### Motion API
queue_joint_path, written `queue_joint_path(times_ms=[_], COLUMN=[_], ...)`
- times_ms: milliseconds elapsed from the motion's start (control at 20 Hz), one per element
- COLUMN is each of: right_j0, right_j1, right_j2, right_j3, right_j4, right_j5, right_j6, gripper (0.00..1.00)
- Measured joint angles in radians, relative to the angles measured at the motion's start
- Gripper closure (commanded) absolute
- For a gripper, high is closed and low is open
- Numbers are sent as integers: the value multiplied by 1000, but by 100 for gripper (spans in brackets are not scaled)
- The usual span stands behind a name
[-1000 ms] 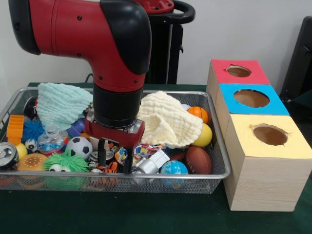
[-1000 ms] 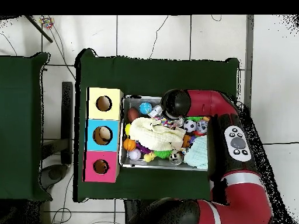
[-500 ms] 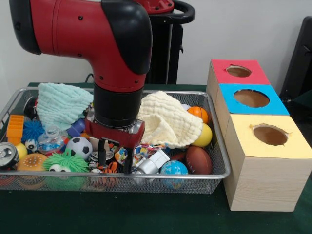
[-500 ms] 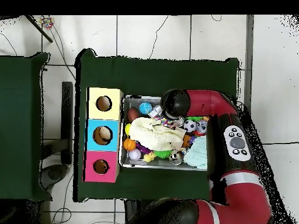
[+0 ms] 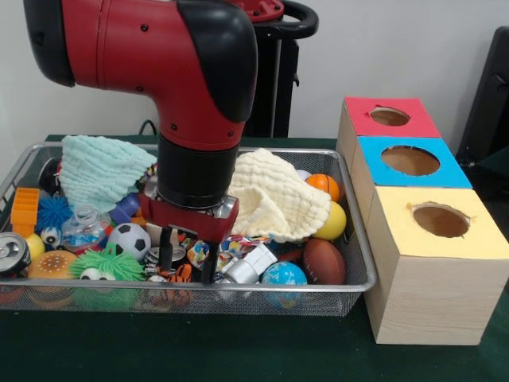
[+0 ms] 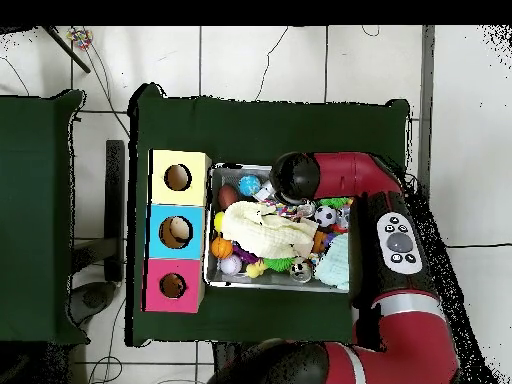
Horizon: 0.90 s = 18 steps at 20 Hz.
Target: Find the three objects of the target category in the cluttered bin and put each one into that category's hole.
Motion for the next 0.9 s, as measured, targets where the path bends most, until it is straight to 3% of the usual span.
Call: queue_joint_path(times_ms=[150, 550, 900], right_j0=[-20, -93, -97], right_j1=[2, 22, 23], right_j2=[25, 119, 127], right_j3=[-3, -29, -33], right_j4=[-4, -5, -6], right_j5=[19, 98, 106], right_j6=[-23, -188, -218], gripper=[0, 0, 0])
